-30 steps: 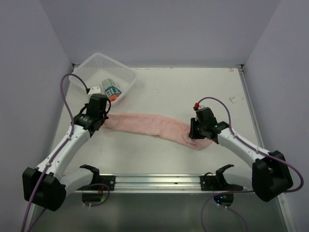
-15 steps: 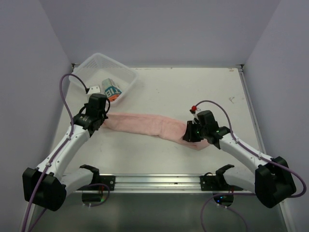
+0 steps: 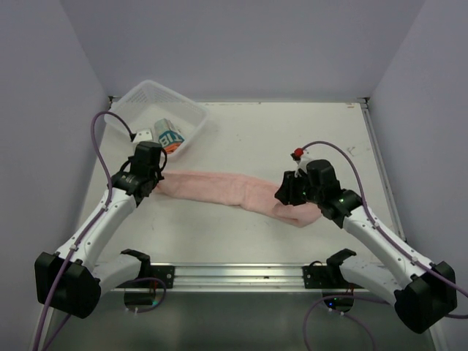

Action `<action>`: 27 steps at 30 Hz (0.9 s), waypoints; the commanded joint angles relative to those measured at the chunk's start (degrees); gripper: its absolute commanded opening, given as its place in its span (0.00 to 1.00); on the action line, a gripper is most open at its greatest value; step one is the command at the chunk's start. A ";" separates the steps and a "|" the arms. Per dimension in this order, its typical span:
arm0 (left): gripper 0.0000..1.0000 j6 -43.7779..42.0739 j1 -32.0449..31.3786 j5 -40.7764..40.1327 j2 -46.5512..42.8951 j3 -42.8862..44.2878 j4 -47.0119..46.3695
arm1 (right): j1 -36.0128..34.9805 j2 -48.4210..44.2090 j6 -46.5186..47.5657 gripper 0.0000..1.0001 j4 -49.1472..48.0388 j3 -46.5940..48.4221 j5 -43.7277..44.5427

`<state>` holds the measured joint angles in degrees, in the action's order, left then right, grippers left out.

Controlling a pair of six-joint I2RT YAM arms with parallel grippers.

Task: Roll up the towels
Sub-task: Flatten the towel

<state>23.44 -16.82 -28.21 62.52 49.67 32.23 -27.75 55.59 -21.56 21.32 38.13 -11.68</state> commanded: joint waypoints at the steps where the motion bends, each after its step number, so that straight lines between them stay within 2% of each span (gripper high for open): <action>1: 0.00 -0.06 0.65 0.52 -0.03 0.87 -2.43 | -0.11 -0.58 5.03 0.38 2.76 3.71 6.66; 5: 0.00 -0.15 0.65 0.61 -0.29 0.60 -2.43 | -0.11 2.58 7.94 0.43 2.94 3.54 6.50; 14: 0.00 -0.50 0.65 1.93 -0.38 0.52 -2.96 | -0.11 -0.13 12.77 0.43 -5.14 -2.70 4.39; 18: 0.00 -0.59 0.65 2.54 -0.47 0.60 -2.96 | -0.11 1.53 14.35 0.43 -8.22 -4.47 1.76; 27: 0.00 -0.77 0.82 3.33 -0.30 0.52 -3.14 | -0.11 4.34 15.50 0.43 -8.67 -3.86 0.69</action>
<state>23.35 -16.51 -25.63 62.52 49.67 31.68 -27.75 58.52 -7.97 15.11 33.19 -9.30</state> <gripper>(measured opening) 0.027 0.431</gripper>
